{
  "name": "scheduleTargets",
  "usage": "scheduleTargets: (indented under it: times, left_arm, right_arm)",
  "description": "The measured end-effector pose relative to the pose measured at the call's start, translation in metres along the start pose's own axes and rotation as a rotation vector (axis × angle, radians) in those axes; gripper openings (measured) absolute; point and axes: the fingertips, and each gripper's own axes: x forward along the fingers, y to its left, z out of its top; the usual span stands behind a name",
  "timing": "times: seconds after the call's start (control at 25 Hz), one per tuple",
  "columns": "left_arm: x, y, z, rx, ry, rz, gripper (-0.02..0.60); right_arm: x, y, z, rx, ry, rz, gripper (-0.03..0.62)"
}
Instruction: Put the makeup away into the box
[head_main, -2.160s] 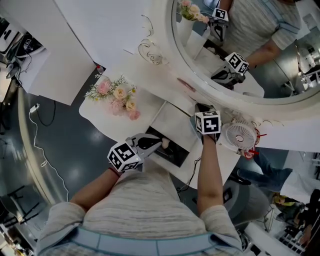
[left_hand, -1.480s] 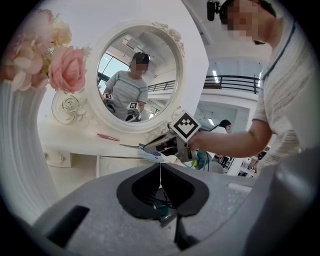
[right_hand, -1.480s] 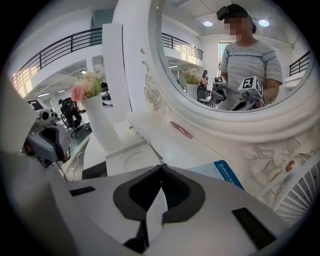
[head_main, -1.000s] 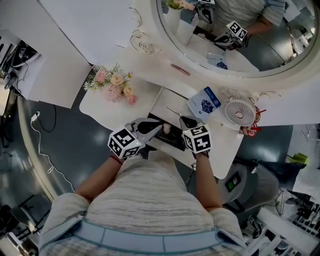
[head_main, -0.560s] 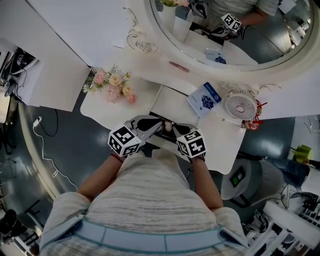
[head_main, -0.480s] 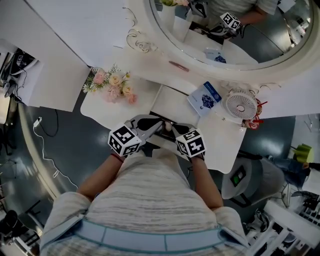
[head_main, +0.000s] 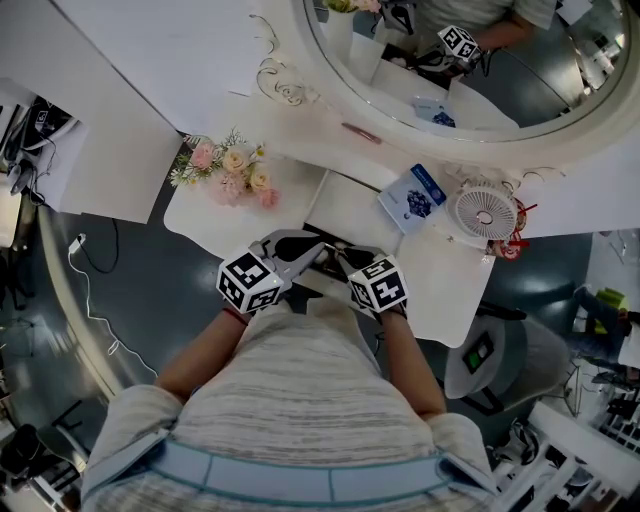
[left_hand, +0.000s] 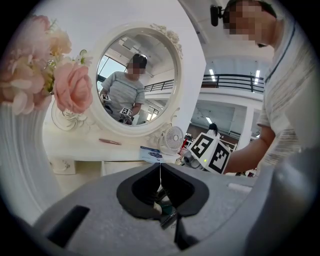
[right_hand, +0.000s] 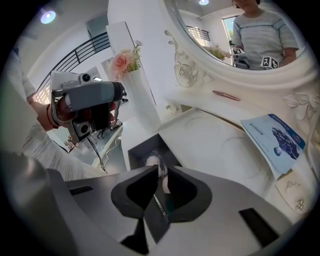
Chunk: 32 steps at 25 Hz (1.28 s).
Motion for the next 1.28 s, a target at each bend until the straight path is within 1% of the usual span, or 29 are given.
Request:
scheduleTargets:
  times: [0.04, 0.08, 0.16, 0.4, 0.56, 0.76, 1.04, 1.28]
  left_arm:
    - [0.000, 0.000, 0.000, -0.001, 0.000, 0.001, 0.014]
    - [-0.001, 0.001, 0.000, -0.002, -0.001, 0.001, 0.014]
    - [0.000, 0.001, 0.000, -0.002, -0.002, 0.001, 0.014]
    - [0.004, 0.000, 0.002, -0.002, -0.005, -0.010, 0.014]
    - [0.007, -0.001, 0.004, 0.003, -0.007, -0.022, 0.014]
    - [0.010, -0.003, 0.015, 0.011, -0.023, -0.043, 0.014]
    - [0.017, -0.016, 0.043, 0.050, -0.065, -0.096, 0.014]
    - [0.019, -0.031, 0.072, 0.088, -0.113, -0.140, 0.014]
  right_arm:
    - [0.001, 0.001, 0.001, 0.001, -0.003, 0.007, 0.026]
    - [0.000, 0.001, 0.001, 0.005, -0.006, 0.010, 0.054]
    - [-0.002, 0.000, 0.003, 0.009, -0.013, 0.005, 0.072]
    - [-0.022, -0.007, 0.012, 0.004, -0.060, -0.027, 0.072]
    - [-0.039, -0.014, 0.026, 0.010, -0.121, -0.058, 0.075]
    - [-0.069, -0.021, 0.052, 0.032, -0.247, -0.090, 0.074]
    - [-0.118, -0.015, 0.086, 0.027, -0.457, -0.122, 0.054]
    - [-0.156, -0.006, 0.106, 0.051, -0.656, -0.119, 0.049]
